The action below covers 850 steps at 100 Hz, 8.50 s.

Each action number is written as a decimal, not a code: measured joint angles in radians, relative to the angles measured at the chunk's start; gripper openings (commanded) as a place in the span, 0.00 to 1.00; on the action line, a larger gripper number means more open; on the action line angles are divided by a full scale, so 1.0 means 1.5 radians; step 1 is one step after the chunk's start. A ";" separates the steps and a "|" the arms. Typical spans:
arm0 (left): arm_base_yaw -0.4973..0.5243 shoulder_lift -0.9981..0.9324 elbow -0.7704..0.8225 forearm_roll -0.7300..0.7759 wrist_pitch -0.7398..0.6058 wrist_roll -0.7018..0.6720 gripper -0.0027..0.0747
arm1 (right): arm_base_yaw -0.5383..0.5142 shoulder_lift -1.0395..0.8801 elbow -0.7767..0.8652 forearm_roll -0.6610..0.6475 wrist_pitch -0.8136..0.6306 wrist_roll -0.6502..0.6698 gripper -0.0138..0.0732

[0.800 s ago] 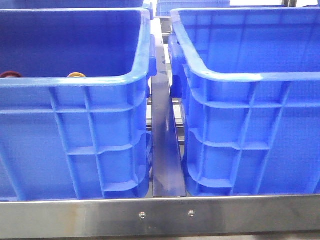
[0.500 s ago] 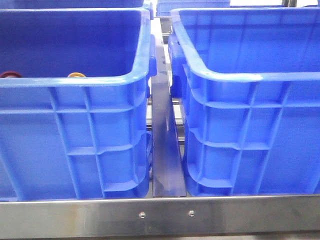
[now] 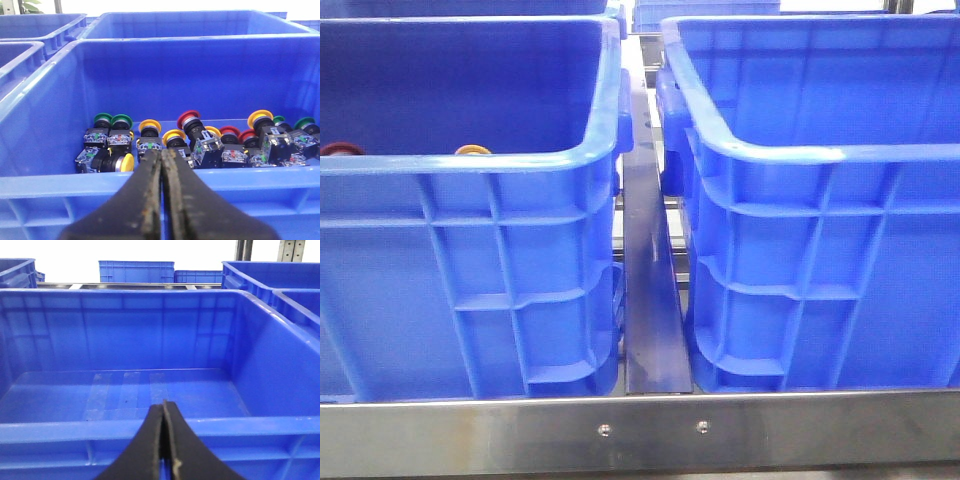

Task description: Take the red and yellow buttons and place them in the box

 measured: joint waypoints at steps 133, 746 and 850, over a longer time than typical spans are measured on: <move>0.000 0.523 -0.460 -0.055 0.377 0.000 0.70 | 0.000 0.000 0.000 0.000 0.000 0.000 0.14; -0.548 0.890 -0.764 -0.062 0.292 0.089 0.11 | 0.005 0.640 -0.623 0.684 0.670 -0.276 0.87; -0.548 0.890 -0.764 -0.062 0.292 0.089 0.11 | 0.253 0.910 -0.759 0.783 0.575 -0.309 0.72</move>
